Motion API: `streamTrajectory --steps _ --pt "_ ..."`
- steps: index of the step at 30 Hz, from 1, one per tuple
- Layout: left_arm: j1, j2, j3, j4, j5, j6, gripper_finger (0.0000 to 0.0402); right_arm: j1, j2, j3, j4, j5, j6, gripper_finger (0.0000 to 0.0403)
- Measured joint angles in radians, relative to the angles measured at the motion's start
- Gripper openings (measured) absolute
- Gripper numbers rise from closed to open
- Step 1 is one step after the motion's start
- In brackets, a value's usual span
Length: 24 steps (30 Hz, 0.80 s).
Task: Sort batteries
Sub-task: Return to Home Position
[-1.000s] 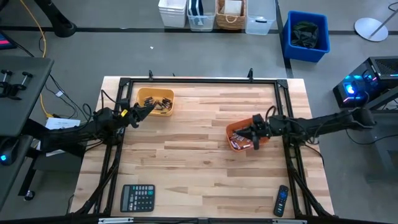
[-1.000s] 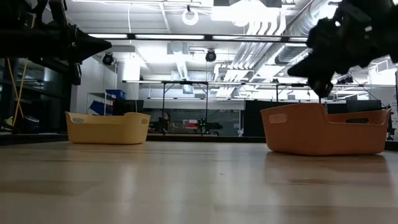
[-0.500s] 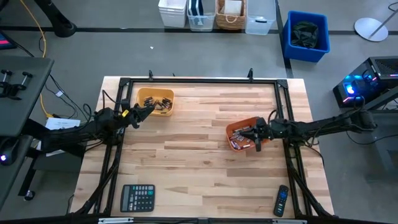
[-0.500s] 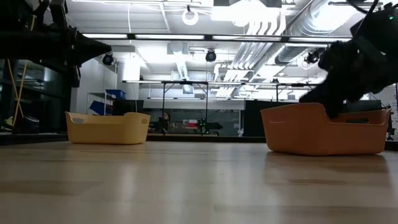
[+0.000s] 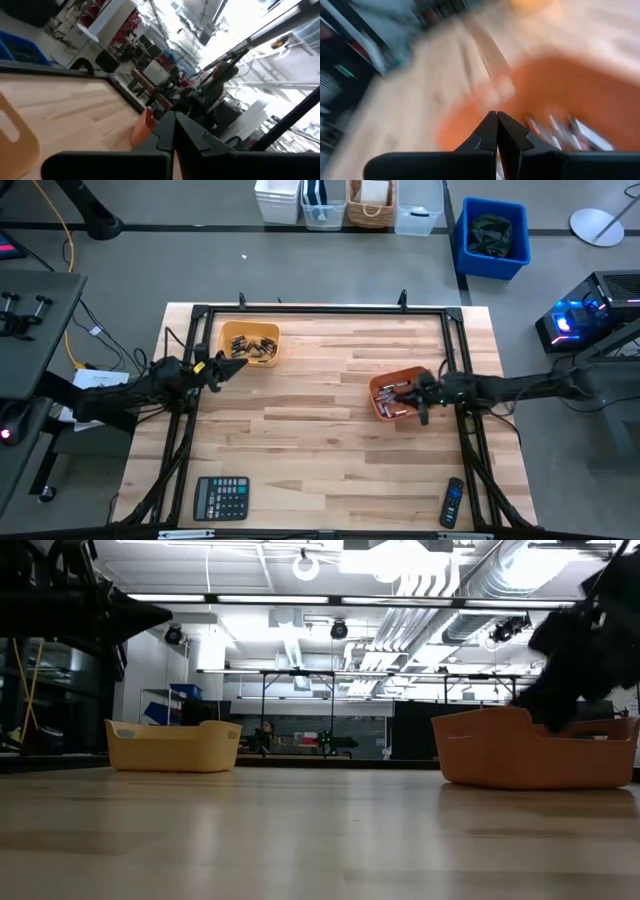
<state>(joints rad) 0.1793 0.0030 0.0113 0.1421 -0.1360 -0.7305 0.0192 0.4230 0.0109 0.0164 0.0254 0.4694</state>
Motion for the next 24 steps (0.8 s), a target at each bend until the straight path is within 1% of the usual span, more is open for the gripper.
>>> streamTrajectory --steps 7,11,13,18,24 --pt "-0.002 0.001 0.0 -0.03 -0.004 0.0 0.0 -0.009 -0.405 -0.001 0.002 -0.003 0.002 0.0" --pt "-0.003 0.001 0.0 -0.036 -0.005 0.001 0.0 -0.039 -0.422 -0.001 0.12 0.002 0.001 0.0" --pt "-0.002 0.0 0.0 -0.044 -0.004 0.001 0.0 -0.047 -0.423 -0.001 0.151 0.001 0.001 0.0" --pt "-0.013 0.001 0.0 -0.06 -0.005 0.001 0.0 -0.061 -0.404 -0.001 0.127 0.001 0.001 0.0" --pt "-0.013 0.007 0.0 -0.073 -0.005 0.001 0.0 -0.061 -0.396 -0.001 0.042 0.001 0.001 0.0"
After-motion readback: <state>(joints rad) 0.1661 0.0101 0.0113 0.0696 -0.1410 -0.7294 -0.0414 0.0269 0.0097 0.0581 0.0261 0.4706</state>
